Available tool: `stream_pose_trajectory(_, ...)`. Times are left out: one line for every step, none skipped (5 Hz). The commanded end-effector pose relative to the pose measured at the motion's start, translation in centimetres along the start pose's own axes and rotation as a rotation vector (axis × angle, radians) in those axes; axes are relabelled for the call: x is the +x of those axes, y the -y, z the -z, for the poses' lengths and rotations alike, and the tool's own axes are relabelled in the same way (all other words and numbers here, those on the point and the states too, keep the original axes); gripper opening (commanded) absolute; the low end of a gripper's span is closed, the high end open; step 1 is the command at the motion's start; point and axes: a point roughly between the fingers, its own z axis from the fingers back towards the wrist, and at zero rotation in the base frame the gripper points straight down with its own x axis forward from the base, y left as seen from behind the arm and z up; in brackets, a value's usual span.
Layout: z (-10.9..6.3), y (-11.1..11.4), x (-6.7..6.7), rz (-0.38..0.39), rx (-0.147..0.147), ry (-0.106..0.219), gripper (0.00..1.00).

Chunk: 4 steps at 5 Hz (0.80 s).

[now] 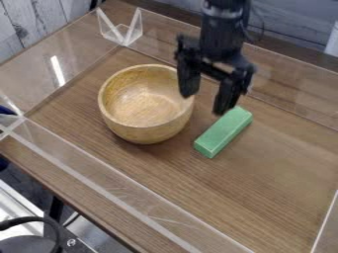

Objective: Put the green block in the brown bowl

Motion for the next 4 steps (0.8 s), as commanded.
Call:
stream_pose_trajectory(0.6,0.4,0.7,0.062,0.013,0.050,1.00)
stream_pose_trajectory(2.0,0.8,1.0,0.130,0.019,0.054,1.00)
stream_pose_trajectory(3.0,1.2,1.6,0.167,0.021,0.049,1.00)
stream_pose_trajectory(3.9,1.2,2.3,0.177,0.023,0.043,1.00)
